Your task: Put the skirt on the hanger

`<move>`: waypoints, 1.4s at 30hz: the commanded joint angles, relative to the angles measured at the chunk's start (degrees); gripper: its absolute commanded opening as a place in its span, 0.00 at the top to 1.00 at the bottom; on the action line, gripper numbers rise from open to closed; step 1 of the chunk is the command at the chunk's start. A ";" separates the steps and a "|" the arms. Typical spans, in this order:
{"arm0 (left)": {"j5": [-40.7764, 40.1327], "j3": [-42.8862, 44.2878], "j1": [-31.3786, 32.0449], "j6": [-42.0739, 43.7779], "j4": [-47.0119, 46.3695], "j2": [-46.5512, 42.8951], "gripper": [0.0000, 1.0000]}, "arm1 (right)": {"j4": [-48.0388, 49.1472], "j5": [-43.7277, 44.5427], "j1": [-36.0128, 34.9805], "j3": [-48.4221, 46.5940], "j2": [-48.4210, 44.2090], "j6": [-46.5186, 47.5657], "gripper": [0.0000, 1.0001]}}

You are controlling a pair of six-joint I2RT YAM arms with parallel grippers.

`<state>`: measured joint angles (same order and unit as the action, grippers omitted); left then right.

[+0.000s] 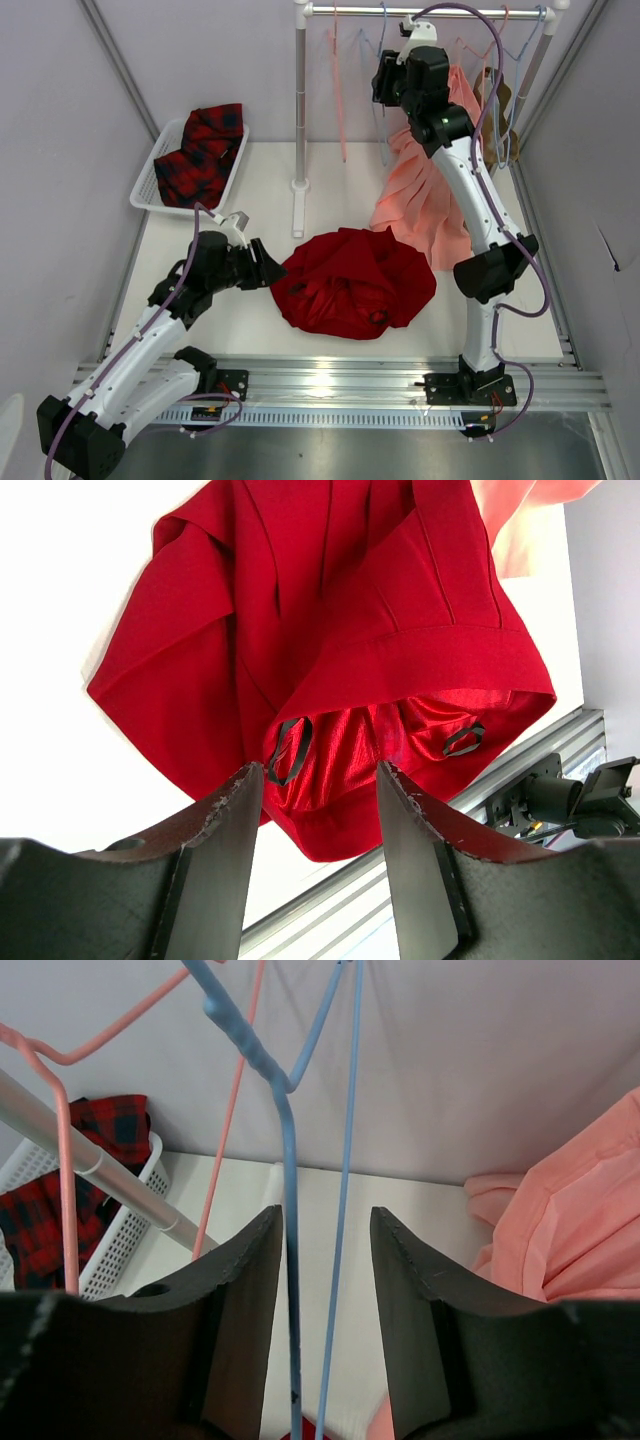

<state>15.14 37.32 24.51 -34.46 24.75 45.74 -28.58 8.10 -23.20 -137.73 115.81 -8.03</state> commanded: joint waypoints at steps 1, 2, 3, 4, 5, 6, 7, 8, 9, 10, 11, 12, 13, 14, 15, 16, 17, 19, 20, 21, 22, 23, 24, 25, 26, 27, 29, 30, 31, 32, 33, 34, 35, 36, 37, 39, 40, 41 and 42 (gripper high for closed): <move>-0.46 1.18 0.27 0.53 -0.85 -0.21 0.46 | 0.63 -1.15 0.26 -2.45 1.52 1.09 0.54; -0.55 1.35 0.27 0.62 -0.85 -0.30 0.46 | 0.72 -1.15 0.26 -2.63 1.70 1.18 0.53; -0.55 1.35 0.27 0.62 -0.59 -0.30 0.46 | 0.72 -1.42 0.26 -2.80 1.87 1.18 0.53; -0.63 1.44 0.27 0.71 -0.67 -0.21 0.46 | 0.80 -1.59 0.26 -2.89 2.14 1.18 0.53; -0.63 1.61 0.27 0.62 -0.58 -0.21 0.46 | 0.89 -1.68 0.17 -2.98 2.23 1.26 0.54; -0.63 1.61 0.27 0.71 -0.58 -0.21 0.46 | 1.24 -1.77 0.17 -2.98 2.23 1.18 0.55; -0.72 1.70 0.27 0.71 -0.58 -0.03 0.46 | 1.33 -1.77 0.26 -2.89 2.23 1.26 0.56; -0.72 1.70 0.27 0.71 -0.50 0.14 0.46 | 1.42 -1.86 0.26 -2.89 2.23 1.26 0.58; -0.81 1.70 0.27 0.71 -0.67 0.23 0.46 | 1.68 -1.86 0.17 -2.89 2.23 1.44 0.60; -0.72 1.70 0.27 0.71 -0.76 0.32 0.46 | 1.77 -1.94 0.17 -2.89 2.14 1.61 0.61; -0.72 1.62 0.27 0.71 -0.85 0.49 0.46 | 1.86 -1.95 0.26 -2.89 2.23 1.79 0.66; -0.63 1.70 0.27 0.79 -0.93 0.67 0.46 | 2.12 -2.03 0.26 -2.81 2.32 2.23 0.69; -0.72 1.70 0.27 0.88 -0.93 0.84 0.46 | 2.21 -2.12 0.26 -2.81 2.32 2.49 0.73; -0.72 1.79 0.27 0.80 -1.02 0.93 0.46 | 2.30 -2.03 0.17 -2.89 2.32 2.67 0.83; -0.63 1.70 0.27 0.80 -1.02 0.85 0.46 | 2.65 -2.03 0.17 -2.89 2.23 2.93 0.88; -0.81 1.70 0.27 0.80 -1.11 0.93 0.47 | 2.74 -1.77 0.17 -2.98 2.14 2.93 0.94; -0.72 1.70 0.27 0.80 -1.11 0.93 0.47 | 2.91 -1.77 0.17 -3.16 1.97 3.20 1.00; -0.72 1.79 0.27 0.80 -1.02 0.93 0.48 | 3.70 -1.77 0.17 -2.90 1.44 3.90 1.00; -0.90 1.70 0.27 0.88 -0.94 0.85 0.49 | 4.14 -1.60 0.09 -2.98 1.09 3.99 1.00; -0.90 1.79 0.27 0.88 -1.02 0.67 0.50 | 4.58 -1.42 0.17 -2.98 0.82 4.08 1.00; -0.81 1.88 0.27 0.88 -0.94 0.58 0.51 | 4.67 -1.42 0.26 -3.07 0.73 4.25 1.00; -0.98 1.97 0.27 1.06 -0.67 0.58 0.53 | 5.11 -1.16 0.26 -3.07 0.21 4.34 1.00; -0.99 2.14 0.27 1.06 -0.58 0.58 0.53 | 5.37 -1.24 0.17 -2.98 -0.23 4.34 1.00; -0.99 2.23 0.27 1.23 -0.41 0.50 0.54 | 5.72 -1.24 0.26 -2.81 -0.58 4.34 1.00; -1.16 2.58 0.27 1.41 -0.23 0.41 0.54 | 6.60 -1.24 0.17 -2.54 -1.11 4.25 1.00; -1.16 2.58 0.27 1.50 -0.23 0.23 0.54 | 7.04 -1.33 0.26 -2.28 -2.16 4.34 1.00; -1.34 2.93 0.27 1.76 0.12 0.14 0.54 | 8.09 -1.42 0.26 -1.75 -3.13 4.52 1.00; -1.51 3.02 0.27 1.85 0.21 0.06 0.54 | 8.01 -1.24 0.26 -1.84 -3.83 4.43 1.00; -1.60 3.28 0.27 1.94 0.29 0.06 0.54 | 7.92 -1.16 0.26 -2.01 -4.27 4.52 1.00; -1.60 3.37 0.27 2.20 0.47 0.14 0.54 | 7.14 -1.07 0.35 -2.36 -4.54 4.43 1.00; -1.60 3.63 0.27 2.29 0.56 0.06 0.53 | 6.87 -1.07 0.35 -2.11 -4.97 4.34 1.00; -1.51 3.72 0.27 2.29 0.56 0.06 0.53 | 6.61 -0.89 0.35 -1.75 -5.94 4.34 1.00; -1.51 3.81 0.27 2.46 0.65 0.06 0.53 | 5.74 -0.80 0.35 -0.97 -6.47 4.25 1.00; -1.43 4.07 0.27 2.55 0.82 0.06 0.52 | 5.12 -0.63 0.35 -0.52 -7.08 4.08 1.00; -1.43 4.34 0.27 2.73 1.00 0.06 0.51 | 4.50 -0.11 0.52 0.09 -8.13 3.73 1.00; -1.60 4.60 0.27 2.90 1.09 0.06 0.50 | 2.39 -0.36 0.96 2.89 -9.63 2.07 1.00; -1.60 4.69 0.27 2.99 1.09 0.23 0.49 | 1.78 -0.36 1.05 4.39 -10.51 1.45 1.00; -1.43 4.87 0.27 2.99 1.00 0.14 0.49 | 1.25 -0.45 1.14 6.23 -12.87 0.83 1.00; -1.25 4.78 0.27 3.08 1.00 0.23 0.49 | 1.24 -0.28 1.05 10.95 -14.28 -0.31 1.00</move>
<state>13.87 39.53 24.53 -32.86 26.02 46.70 -26.35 6.90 -22.61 -133.12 107.13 -5.58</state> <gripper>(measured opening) 0.509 0.044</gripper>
